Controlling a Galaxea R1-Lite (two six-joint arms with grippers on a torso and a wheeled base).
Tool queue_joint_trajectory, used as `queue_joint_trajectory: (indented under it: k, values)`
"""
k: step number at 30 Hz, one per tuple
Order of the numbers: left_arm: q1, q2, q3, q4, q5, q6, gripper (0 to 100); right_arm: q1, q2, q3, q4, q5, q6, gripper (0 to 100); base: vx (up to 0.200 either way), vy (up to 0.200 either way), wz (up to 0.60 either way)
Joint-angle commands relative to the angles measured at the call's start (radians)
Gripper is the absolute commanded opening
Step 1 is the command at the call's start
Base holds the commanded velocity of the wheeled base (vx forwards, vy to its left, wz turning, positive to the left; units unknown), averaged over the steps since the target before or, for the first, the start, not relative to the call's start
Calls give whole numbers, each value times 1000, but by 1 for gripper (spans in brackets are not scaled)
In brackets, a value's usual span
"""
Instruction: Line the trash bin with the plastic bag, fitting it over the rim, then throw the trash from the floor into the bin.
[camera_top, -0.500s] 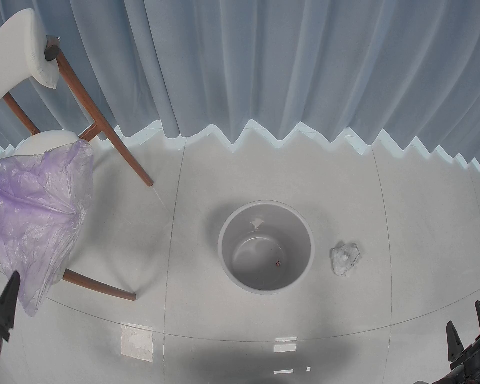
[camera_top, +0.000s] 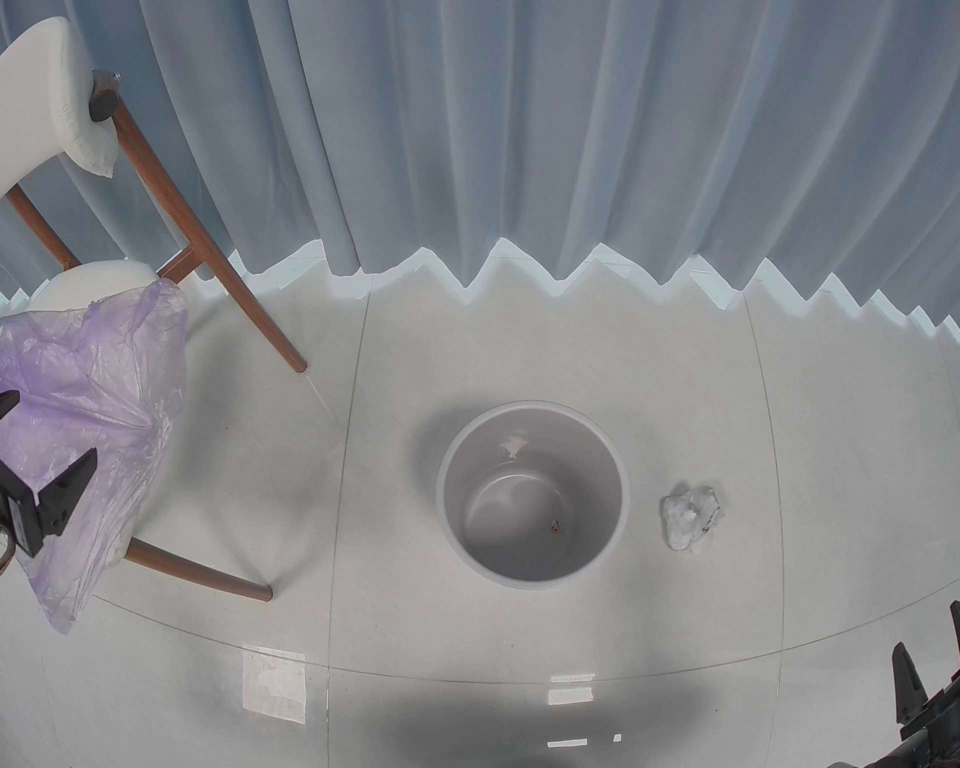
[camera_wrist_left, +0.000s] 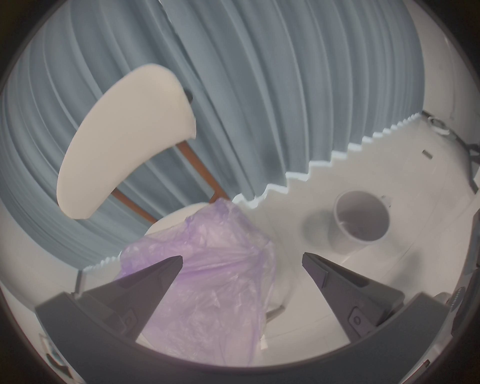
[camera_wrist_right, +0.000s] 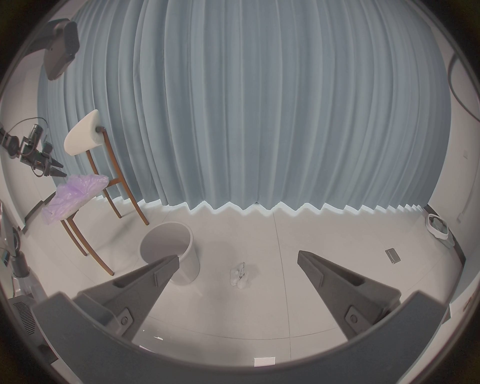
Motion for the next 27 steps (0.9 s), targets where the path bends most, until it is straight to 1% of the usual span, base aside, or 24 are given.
queue_joint_trajectory:
  k: [1,8,18,21,27]
  values:
    - [1,181,-28,-2,94,24,100,2,-9,18,1,3,-5,100,0,0,0]
    - [11,313,-31,-22,117,18,100,6,6,18,1,3,-5,100,0,0,0]
    - [13,492,-14,-232,128,30,100,8,9,18,1,4,-4,100,0,0,0]
    - [11,518,-14,-254,140,28,100,8,15,18,3,4,-5,100,0,0,0]
    - [13,563,-13,-278,140,28,100,8,15,18,3,4,-4,100,0,0,0]
